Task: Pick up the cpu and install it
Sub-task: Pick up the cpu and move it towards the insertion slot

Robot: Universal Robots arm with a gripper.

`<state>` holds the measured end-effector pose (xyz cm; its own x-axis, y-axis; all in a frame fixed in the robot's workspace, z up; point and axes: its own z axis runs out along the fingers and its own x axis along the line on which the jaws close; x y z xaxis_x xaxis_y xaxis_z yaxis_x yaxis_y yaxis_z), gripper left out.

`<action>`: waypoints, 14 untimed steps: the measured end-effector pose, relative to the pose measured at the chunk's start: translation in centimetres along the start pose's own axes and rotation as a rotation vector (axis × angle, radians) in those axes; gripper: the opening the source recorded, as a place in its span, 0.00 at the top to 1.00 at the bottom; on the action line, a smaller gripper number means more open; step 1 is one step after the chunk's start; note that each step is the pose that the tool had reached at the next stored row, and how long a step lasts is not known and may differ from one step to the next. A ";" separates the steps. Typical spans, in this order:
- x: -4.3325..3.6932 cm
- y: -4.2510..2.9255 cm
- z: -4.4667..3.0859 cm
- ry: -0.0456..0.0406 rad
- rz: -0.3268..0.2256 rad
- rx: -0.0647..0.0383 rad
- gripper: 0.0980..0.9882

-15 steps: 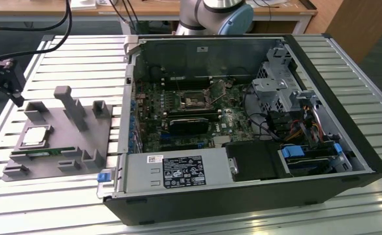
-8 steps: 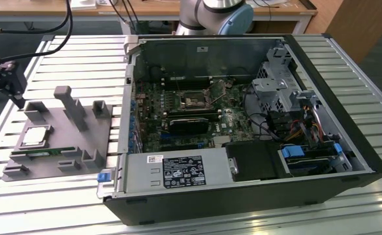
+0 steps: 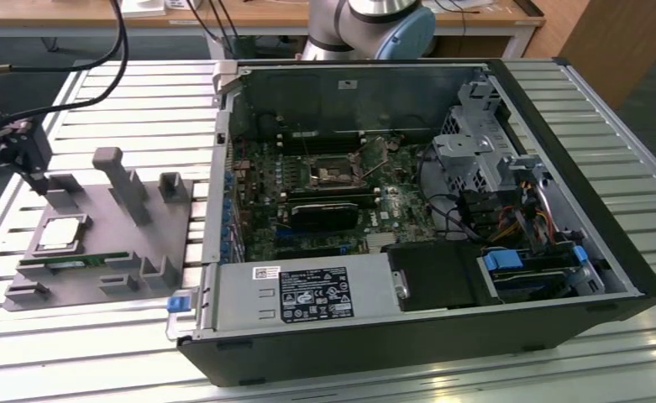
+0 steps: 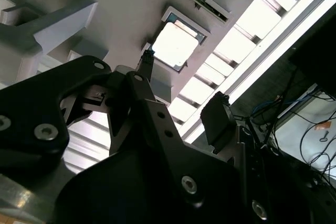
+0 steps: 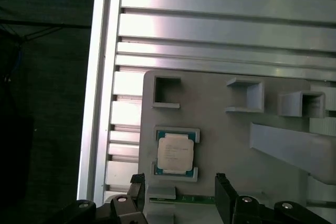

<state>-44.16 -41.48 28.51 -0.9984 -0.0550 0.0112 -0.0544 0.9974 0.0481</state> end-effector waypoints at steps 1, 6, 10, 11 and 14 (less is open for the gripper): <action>0.00 -0.01 0.18 -0.0001 0.003 0.000 0.39; -0.01 -0.05 0.98 -0.0002 0.005 0.000 0.39; -0.01 -0.07 1.40 -0.0002 0.005 0.000 0.39; -0.01 -0.07 1.50 -0.0003 0.005 0.000 0.39; -0.01 -0.09 1.66 -0.0001 0.005 0.000 0.39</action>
<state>-44.17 -41.49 26.85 -0.9987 -0.0496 0.0114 -0.0490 0.9977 0.0478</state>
